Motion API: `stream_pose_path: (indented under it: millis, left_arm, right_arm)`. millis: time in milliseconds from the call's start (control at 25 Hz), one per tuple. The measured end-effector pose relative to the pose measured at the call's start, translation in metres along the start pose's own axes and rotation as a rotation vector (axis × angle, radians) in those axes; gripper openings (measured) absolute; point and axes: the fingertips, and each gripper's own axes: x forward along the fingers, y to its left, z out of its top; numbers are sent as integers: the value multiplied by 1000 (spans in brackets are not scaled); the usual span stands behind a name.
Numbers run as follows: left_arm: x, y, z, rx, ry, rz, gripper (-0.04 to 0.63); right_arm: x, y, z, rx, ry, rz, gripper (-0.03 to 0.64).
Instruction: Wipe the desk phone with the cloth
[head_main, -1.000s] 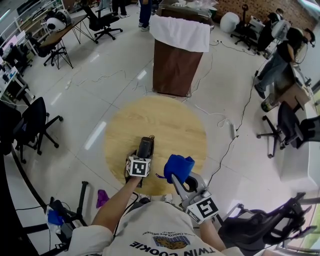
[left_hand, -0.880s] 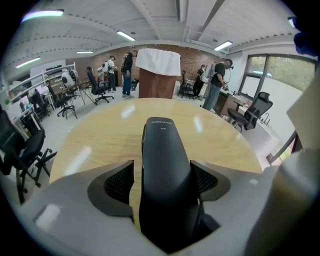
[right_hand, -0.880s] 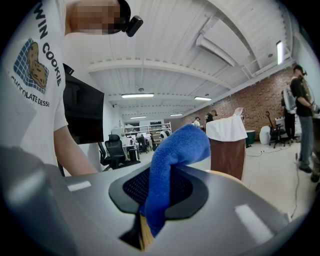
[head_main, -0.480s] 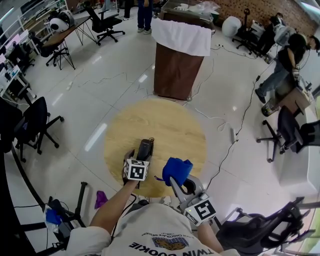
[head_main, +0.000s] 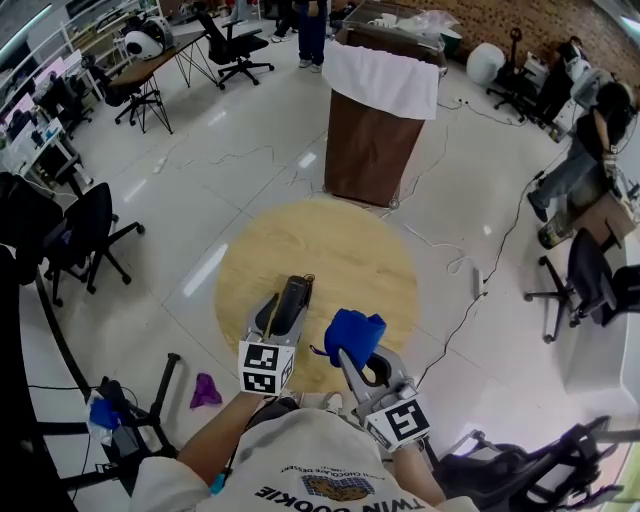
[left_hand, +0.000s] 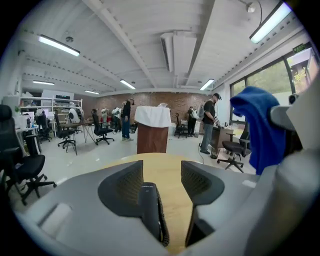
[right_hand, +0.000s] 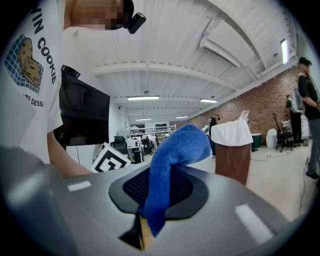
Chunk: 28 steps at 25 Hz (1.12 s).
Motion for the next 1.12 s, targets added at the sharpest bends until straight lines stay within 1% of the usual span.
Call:
stream_pose_path:
  millis: [80,200,440,680,840,1120]
  left_arm:
    - [-19,-13,17,-6,-55,-12,190]
    - [-46,-28,41,3,-132,-9,127]
    - [-90,-47,72,4,-246,-19,6]
    - [-126,-58,85,-12,-314,-65,3]
    - [-148,-58,82,0,-325,-83,3]
    - [-173,-70,74,1,-352,-135,3]
  right_arm:
    - [-2,3,8,-11,-9,23,58]
    - [-3,9,15,-23,-10,53,58]
    - [-4,26,24,-39,-20,50,58]
    - [-4,49,31,-52,-25,-1,58]
    - [-6,65,30,-56,-35,-64,58]
    - [-19,99,35,-96,-41,-114,57]
